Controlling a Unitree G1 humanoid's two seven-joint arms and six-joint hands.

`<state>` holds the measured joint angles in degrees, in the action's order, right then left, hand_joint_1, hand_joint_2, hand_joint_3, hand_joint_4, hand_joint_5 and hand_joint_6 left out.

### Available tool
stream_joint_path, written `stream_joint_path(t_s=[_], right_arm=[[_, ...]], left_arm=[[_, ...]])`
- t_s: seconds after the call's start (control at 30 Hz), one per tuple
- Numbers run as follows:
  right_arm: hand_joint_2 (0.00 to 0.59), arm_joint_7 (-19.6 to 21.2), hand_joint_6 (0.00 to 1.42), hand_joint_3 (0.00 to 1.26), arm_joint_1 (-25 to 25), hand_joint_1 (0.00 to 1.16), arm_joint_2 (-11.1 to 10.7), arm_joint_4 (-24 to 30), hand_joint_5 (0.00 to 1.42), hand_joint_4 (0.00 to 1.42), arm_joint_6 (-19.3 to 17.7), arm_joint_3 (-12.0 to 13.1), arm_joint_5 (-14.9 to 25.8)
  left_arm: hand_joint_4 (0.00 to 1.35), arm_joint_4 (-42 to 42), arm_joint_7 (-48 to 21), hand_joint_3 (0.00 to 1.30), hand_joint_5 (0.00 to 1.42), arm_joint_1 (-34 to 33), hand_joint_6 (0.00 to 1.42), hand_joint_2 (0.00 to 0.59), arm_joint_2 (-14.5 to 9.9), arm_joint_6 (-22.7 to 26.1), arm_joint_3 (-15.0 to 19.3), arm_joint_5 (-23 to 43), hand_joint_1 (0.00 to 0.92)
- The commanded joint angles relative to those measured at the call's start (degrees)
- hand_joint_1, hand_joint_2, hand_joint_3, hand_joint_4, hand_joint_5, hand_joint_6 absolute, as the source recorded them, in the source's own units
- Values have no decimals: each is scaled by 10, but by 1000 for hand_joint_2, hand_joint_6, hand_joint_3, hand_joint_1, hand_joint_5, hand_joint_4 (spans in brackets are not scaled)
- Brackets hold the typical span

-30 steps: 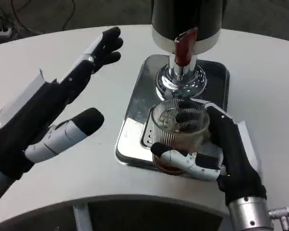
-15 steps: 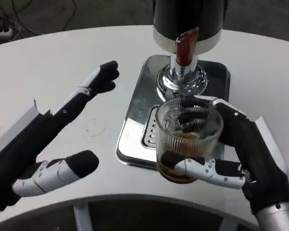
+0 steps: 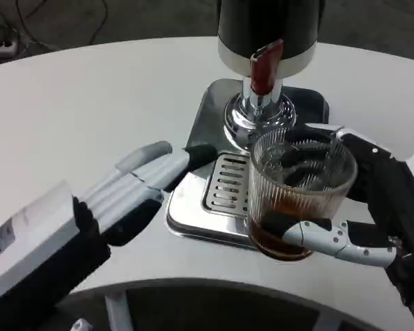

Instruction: Grasp the cup under the faucet to collect the drink, then remove the cup.

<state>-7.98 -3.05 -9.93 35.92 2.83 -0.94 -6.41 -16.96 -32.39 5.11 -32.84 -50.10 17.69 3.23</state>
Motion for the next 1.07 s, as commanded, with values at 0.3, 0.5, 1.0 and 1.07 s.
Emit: stream_joint_path(t_s=[0.3, 0.5, 1.0, 1.07], right_arm=[[174, -63, 840, 690, -16, 836, -38, 89, 886, 768, 66, 21, 63], [174, -82, 841, 691, -18, 835, -53, 125, 896, 769, 100, 23, 90], [177, -94, 862, 691, -49, 833, -77, 223, 897, 769, 187, 34, 147], [179, -99, 863, 694, -41, 832, -87, 230, 897, 769, 198, 40, 155]], left_arm=[[0, 35, -1, 21, 15, 71, 0, 134, -73, -108, 38, 10, 0], [0, 44, -1, 27, 13, 94, 0, 134, -107, -139, 47, 15, 0], [0, 49, -2, 0, 0, 142, 0, 131, -169, -218, 102, -25, 0], [0, 47, -1, 0, 0, 146, 0, 131, -171, -219, 106, -27, 0]])
